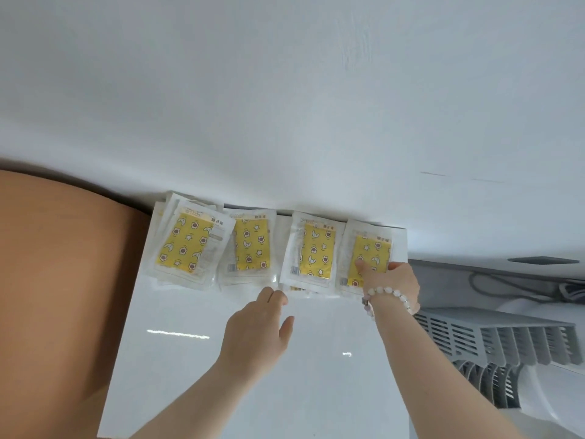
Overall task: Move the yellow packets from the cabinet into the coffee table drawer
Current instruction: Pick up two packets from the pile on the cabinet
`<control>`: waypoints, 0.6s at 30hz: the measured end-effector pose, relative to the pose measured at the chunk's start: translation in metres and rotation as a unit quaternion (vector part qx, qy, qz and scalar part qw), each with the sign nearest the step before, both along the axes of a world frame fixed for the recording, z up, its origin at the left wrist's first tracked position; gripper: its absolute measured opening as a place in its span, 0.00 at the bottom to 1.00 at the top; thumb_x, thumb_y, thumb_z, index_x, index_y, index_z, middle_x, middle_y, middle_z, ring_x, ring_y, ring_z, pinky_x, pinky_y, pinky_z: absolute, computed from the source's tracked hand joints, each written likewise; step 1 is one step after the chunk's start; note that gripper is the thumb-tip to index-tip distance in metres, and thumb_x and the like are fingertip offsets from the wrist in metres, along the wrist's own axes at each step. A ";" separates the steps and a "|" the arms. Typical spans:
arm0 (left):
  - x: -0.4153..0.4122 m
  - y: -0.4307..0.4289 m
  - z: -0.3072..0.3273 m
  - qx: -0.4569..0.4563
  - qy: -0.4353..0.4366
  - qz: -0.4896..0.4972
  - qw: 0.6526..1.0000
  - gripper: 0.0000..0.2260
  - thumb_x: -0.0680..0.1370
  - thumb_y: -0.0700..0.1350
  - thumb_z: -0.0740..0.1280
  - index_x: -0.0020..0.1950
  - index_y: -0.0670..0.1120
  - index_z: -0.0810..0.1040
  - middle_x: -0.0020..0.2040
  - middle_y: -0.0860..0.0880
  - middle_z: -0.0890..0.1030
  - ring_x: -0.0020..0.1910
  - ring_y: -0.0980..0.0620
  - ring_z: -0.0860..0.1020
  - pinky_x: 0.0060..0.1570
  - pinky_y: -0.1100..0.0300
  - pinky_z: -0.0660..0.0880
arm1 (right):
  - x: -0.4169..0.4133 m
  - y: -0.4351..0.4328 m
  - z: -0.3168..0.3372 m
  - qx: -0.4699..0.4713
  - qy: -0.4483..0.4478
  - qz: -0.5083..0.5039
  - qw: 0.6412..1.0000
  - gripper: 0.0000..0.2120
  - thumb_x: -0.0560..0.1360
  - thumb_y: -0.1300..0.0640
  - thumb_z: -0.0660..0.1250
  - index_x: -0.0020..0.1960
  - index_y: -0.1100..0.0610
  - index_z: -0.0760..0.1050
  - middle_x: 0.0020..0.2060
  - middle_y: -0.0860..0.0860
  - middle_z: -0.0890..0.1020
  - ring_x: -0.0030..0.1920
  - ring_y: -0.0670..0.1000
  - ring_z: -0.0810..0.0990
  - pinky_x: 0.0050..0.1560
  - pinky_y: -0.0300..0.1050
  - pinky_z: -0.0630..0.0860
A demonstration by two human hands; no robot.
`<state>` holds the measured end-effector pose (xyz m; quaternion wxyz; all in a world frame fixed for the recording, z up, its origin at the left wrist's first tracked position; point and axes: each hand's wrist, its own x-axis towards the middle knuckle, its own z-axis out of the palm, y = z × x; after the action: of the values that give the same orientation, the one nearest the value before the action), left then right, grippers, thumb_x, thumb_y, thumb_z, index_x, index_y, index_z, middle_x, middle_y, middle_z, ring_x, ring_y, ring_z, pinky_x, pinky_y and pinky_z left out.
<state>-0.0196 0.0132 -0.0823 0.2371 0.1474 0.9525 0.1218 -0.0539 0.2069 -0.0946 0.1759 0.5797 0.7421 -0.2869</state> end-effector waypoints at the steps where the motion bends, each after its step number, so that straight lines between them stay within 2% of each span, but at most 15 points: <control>1: -0.001 -0.001 -0.001 -0.003 -0.001 0.013 1.000 0.15 0.81 0.55 0.53 0.67 0.52 0.66 0.62 0.58 0.69 0.51 0.56 0.77 0.39 0.66 0.65 | -0.001 -0.001 -0.001 0.006 0.000 0.008 1.000 0.23 0.71 0.41 0.68 0.59 0.55 0.74 0.47 0.52 0.83 0.49 0.55 0.81 0.57 0.48 0.68; 4: -0.007 -0.004 0.000 -0.004 -0.006 0.038 0.999 0.15 0.81 0.54 0.54 0.66 0.52 0.66 0.61 0.58 0.70 0.51 0.56 0.77 0.39 0.66 0.65 | -0.004 -0.003 -0.002 0.002 0.007 0.019 1.000 0.18 0.75 0.45 0.65 0.58 0.56 0.73 0.44 0.53 0.82 0.48 0.55 0.82 0.54 0.46 0.65; 7: -0.013 -0.007 0.001 0.007 -0.008 0.051 0.999 0.15 0.81 0.54 0.56 0.65 0.51 0.68 0.60 0.57 0.71 0.51 0.56 0.78 0.39 0.66 0.65 | -0.006 -0.004 -0.001 -0.009 0.025 0.033 0.999 0.15 0.76 0.47 0.65 0.53 0.58 0.73 0.36 0.52 0.80 0.39 0.55 0.82 0.53 0.48 0.75; 9: -0.016 -0.008 0.000 0.023 -0.021 0.083 0.996 0.14 0.81 0.53 0.57 0.65 0.51 0.69 0.61 0.57 0.72 0.53 0.56 0.77 0.42 0.66 0.67 | -0.005 -0.002 0.002 -0.040 0.060 0.023 0.997 0.13 0.76 0.49 0.65 0.51 0.58 0.72 0.34 0.51 0.76 0.30 0.53 0.78 0.38 0.47 0.79; 11: -0.019 -0.007 -0.002 0.037 -0.045 0.135 0.989 0.13 0.80 0.52 0.59 0.64 0.50 0.70 0.61 0.57 0.72 0.55 0.56 0.76 0.47 0.65 0.69 | -0.001 0.003 0.005 -0.078 0.094 0.008 0.992 0.10 0.77 0.51 0.65 0.50 0.58 0.71 0.35 0.51 0.74 0.25 0.50 0.73 0.22 0.39 0.71; 12: -0.021 -0.006 -0.003 0.044 -0.055 0.158 0.985 0.13 0.80 0.52 0.59 0.63 0.50 0.70 0.61 0.57 0.72 0.56 0.56 0.76 0.49 0.64 0.69 | 0.002 0.007 0.006 -0.097 0.108 0.004 0.989 0.10 0.77 0.52 0.65 0.51 0.58 0.71 0.38 0.51 0.75 0.25 0.49 0.72 0.19 0.37 0.67; 14: -0.023 -0.001 -0.003 0.054 -0.067 0.180 0.980 0.13 0.80 0.51 0.60 0.62 0.50 0.71 0.61 0.56 0.73 0.57 0.55 0.75 0.51 0.63 0.69 | 0.011 0.015 0.007 -0.125 0.144 -0.008 0.982 0.08 0.76 0.53 0.66 0.51 0.57 0.73 0.43 0.52 0.79 0.32 0.50 0.75 0.24 0.38 0.68; 16: -0.025 0.002 -0.002 0.060 -0.070 0.182 0.979 0.12 0.79 0.51 0.61 0.62 0.49 0.71 0.60 0.56 0.73 0.57 0.55 0.75 0.51 0.63 0.69 | 0.020 0.021 0.008 -0.151 0.183 -0.035 0.971 0.04 0.74 0.55 0.68 0.48 0.54 0.75 0.44 0.50 0.82 0.40 0.51 0.79 0.35 0.42 0.73; 18: -0.027 0.005 -0.001 0.066 -0.071 0.187 0.978 0.12 0.79 0.51 0.61 0.62 0.49 0.71 0.60 0.55 0.74 0.56 0.54 0.75 0.50 0.62 0.69 | 0.028 0.025 0.010 -0.182 0.210 -0.065 0.958 0.04 0.73 0.56 0.70 0.46 0.53 0.76 0.44 0.50 0.83 0.45 0.52 0.81 0.45 0.45 0.75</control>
<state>-0.0470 0.0177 -0.0833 0.2673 -0.0270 0.9336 0.2370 -0.0262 0.2317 -0.0848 0.0995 0.5115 0.6579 -0.5437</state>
